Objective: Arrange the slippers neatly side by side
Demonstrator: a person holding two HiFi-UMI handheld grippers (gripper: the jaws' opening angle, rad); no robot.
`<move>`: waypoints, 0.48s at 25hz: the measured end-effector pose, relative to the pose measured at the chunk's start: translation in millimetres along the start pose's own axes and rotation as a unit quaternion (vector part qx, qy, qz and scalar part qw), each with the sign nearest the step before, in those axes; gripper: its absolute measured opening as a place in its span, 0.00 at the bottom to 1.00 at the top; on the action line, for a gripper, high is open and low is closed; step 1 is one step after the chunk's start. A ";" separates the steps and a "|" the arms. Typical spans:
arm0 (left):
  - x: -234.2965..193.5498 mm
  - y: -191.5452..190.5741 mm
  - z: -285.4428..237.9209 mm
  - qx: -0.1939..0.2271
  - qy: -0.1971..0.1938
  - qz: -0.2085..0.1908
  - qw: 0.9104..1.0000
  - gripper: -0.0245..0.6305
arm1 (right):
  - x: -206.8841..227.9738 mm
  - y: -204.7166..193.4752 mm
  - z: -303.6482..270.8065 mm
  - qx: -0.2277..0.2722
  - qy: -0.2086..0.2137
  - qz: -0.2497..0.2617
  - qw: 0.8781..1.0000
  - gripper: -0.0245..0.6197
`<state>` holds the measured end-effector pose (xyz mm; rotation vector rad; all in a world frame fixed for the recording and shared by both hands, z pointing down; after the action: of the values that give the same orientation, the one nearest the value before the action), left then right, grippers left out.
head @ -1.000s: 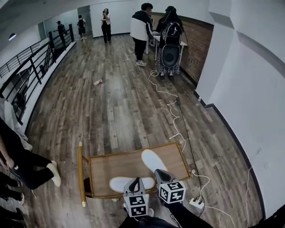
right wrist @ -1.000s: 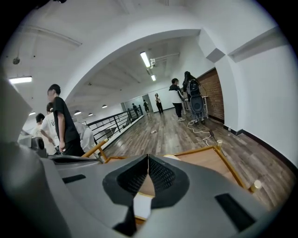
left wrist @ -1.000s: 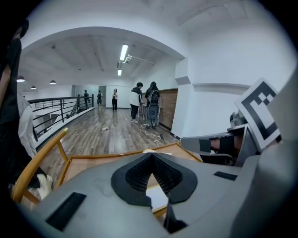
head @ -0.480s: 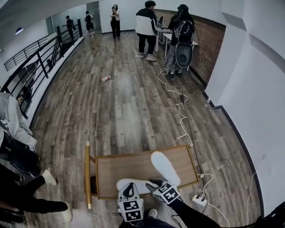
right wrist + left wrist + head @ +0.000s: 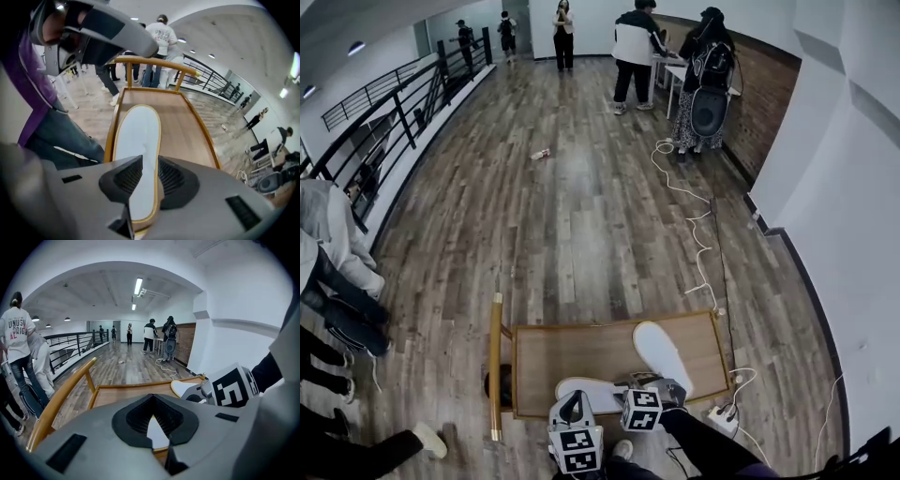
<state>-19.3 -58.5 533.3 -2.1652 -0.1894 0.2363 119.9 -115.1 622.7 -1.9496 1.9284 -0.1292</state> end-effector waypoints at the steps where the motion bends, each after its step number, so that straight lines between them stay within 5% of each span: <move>1: -1.6 0.1 -1.0 -0.001 0.000 0.000 1.000 0.04 | 0.6 2.3 -2.8 -0.003 0.007 0.015 1.000 0.16; 12: -12.9 2.5 -12.0 -0.007 0.004 0.002 1.000 0.04 | 3.0 15.8 -26.3 -0.022 0.012 0.067 0.997 0.16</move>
<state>-28.8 -72.3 539.2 -2.1795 -0.1817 0.2291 96.3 -123.2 640.9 -1.8471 2.0869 -0.0737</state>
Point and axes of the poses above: the fingertips, and each gripper's own axes: z backward along the fingers, x to its right, y out of its top, the point moved 10 cm from there along z, backward along the fingers
